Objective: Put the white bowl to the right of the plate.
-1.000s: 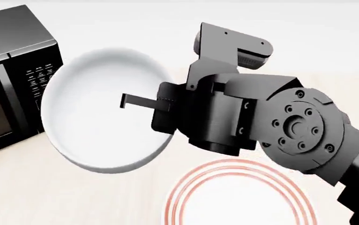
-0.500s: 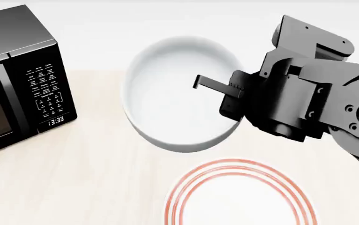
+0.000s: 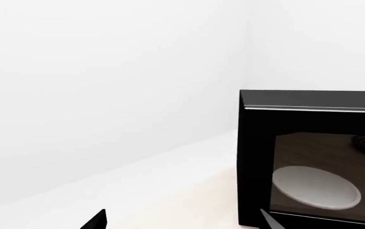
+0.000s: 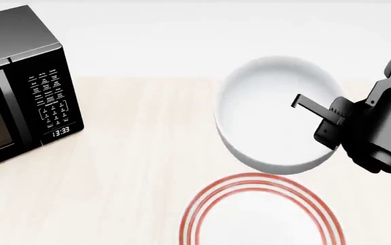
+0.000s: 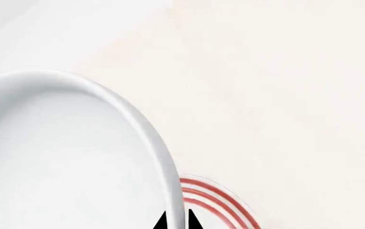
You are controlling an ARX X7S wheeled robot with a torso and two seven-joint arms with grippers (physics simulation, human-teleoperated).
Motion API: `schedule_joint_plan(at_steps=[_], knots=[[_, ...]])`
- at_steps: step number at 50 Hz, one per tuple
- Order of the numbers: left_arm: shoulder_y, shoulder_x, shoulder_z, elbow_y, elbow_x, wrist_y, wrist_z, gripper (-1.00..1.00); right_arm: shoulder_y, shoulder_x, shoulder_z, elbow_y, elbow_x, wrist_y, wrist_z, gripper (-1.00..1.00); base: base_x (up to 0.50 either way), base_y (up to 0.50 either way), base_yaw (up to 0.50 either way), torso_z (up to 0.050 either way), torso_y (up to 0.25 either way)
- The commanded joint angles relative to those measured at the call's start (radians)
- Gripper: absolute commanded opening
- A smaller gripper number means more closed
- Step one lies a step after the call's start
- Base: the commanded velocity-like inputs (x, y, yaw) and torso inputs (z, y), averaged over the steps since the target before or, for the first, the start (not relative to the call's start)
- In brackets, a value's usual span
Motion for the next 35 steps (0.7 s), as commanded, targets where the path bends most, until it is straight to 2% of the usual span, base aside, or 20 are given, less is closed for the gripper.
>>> schedule_joint_plan(at_steps=[1, 15, 35], knots=[[-0.002, -0.003, 0.009, -0.001, 0.004, -0.002, -0.006, 1.00, -0.030, 0.074, 0.015, 0.039, -0.008, -0.017, -0.022, -1.00, 0.00, 0.00, 0.00, 0.000, 0.000], [-0.005, -0.006, 0.025, -0.002, 0.013, -0.002, -0.011, 1.00, -0.084, 0.179, 0.025, 0.032, 0.010, -0.064, -0.027, -1.00, 0.00, 0.00, 0.00, 0.000, 0.001], [-0.008, -0.012, 0.038, -0.005, 0.017, -0.003, -0.018, 1.00, -0.154, 0.262, 0.032, 0.017, 0.042, -0.105, -0.041, -1.00, 0.00, 0.00, 0.00, 0.001, 0.001]])
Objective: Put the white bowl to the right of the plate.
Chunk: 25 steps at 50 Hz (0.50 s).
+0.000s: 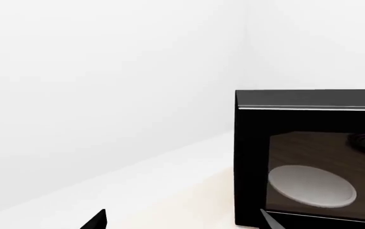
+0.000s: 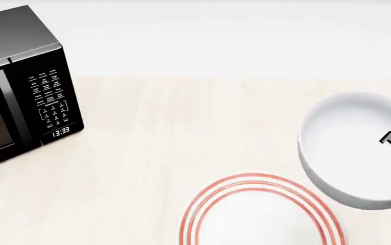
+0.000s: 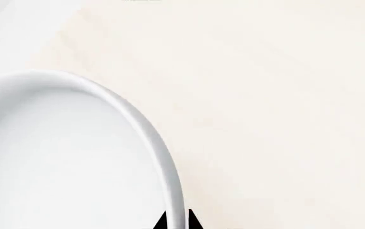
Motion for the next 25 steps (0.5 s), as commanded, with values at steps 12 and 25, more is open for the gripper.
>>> schedule_joint_plan(at_steps=[12, 25], knots=[[0.001, -0.004, 0.009, -0.002, 0.003, 0.003, -0.007, 1.00, -0.053, 0.059, 0.020, 0.019, 0.009, -0.032, -0.035, -1.00, 0.00, 0.00, 0.00, 0.000, 0.001], [-0.002, -0.007, 0.020, -0.003, 0.008, 0.001, -0.013, 1.00, -0.098, 0.132, 0.030, -0.001, 0.042, -0.061, -0.059, -1.00, 0.00, 0.00, 0.00, 0.000, 0.001]])
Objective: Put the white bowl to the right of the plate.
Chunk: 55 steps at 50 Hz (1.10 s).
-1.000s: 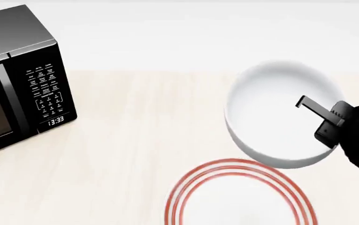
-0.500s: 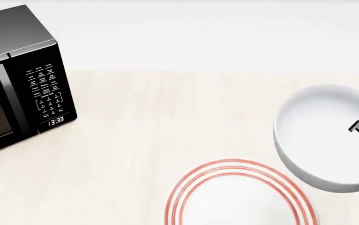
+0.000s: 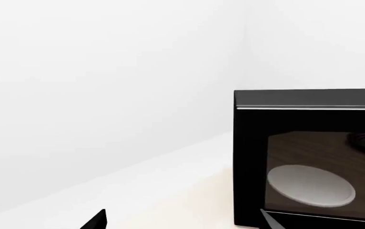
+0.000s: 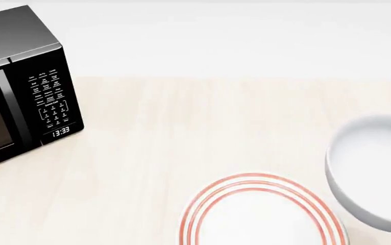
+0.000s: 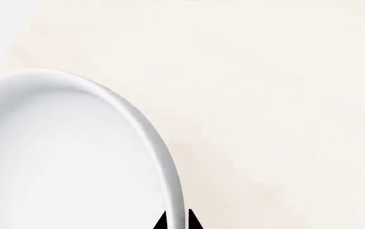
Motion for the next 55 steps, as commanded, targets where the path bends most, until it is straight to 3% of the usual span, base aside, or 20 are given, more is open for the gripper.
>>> schedule_joint_plan(at_steps=[1, 28, 55], knots=[[0.000, -0.002, 0.006, 0.001, 0.003, 0.000, -0.004, 1.00, -0.021, 0.065, 0.028, -0.018, 0.013, -0.027, -0.025, -1.00, 0.00, 0.00, 0.00, 0.000, 0.000], [0.002, -0.008, 0.016, 0.005, 0.004, -0.003, -0.012, 1.00, -0.083, 0.163, 0.034, -0.064, 0.040, -0.079, -0.046, -1.00, 0.00, 0.00, 0.00, 0.000, 0.000], [0.001, -0.013, 0.035, 0.007, 0.012, -0.004, -0.022, 1.00, -0.203, 0.150, 0.002, 0.072, 0.099, -0.072, -0.168, -1.00, 0.00, 0.00, 0.00, 0.000, 0.001]])
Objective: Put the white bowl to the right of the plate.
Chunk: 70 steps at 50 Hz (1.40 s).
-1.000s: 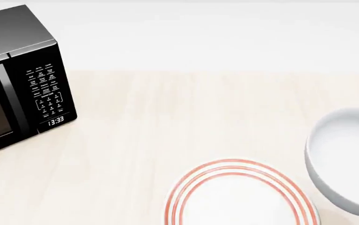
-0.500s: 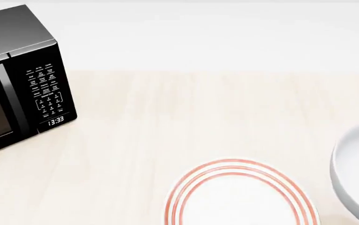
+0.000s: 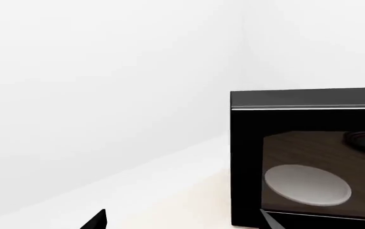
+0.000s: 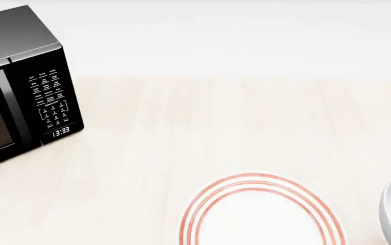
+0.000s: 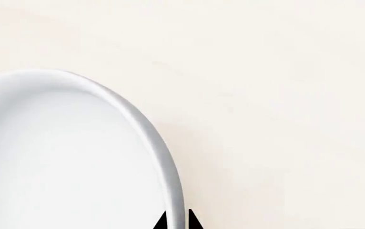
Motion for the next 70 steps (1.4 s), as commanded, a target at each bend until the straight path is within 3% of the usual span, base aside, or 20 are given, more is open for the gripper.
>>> schedule_joint_plan(at_steps=[1, 40, 47, 48, 57, 70], knots=[[0.001, -0.002, 0.007, 0.002, 0.003, 0.000, -0.003, 1.00, -0.017, -0.012, 0.007, 0.056, 0.004, 0.003, -0.045, -1.00, 0.00, 0.00, 0.00, 0.000, 0.000], [0.007, -0.009, 0.016, 0.005, 0.002, 0.006, -0.011, 1.00, -0.065, -0.060, -0.002, 0.136, 0.010, 0.023, -0.090, -1.00, 0.00, 0.00, 0.00, 0.000, 0.000], [0.005, -0.011, 0.021, 0.005, 0.004, 0.004, -0.013, 1.00, -0.073, -0.045, 0.007, 0.091, -0.011, -0.054, -0.084, -1.00, 0.00, 0.00, 0.00, 0.000, 0.000], [0.005, -0.011, 0.021, 0.005, 0.003, 0.004, -0.012, 1.00, -0.073, -0.036, 0.006, 0.068, -0.029, -0.087, -0.064, 1.00, 0.00, 0.00, 0.00, 0.000, 0.000], [0.005, -0.012, 0.025, 0.004, 0.004, 0.004, -0.016, 1.00, -0.062, -0.018, 0.014, 0.023, -0.044, -0.091, -0.062, 1.00, 0.00, 0.00, 0.00, 0.000, 0.000], [0.007, -0.014, 0.024, 0.006, 0.000, 0.005, -0.018, 1.00, -0.017, 0.216, 0.068, -0.474, -0.233, -0.332, 0.107, 1.00, 0.00, 0.00, 0.00, 0.000, 0.000]])
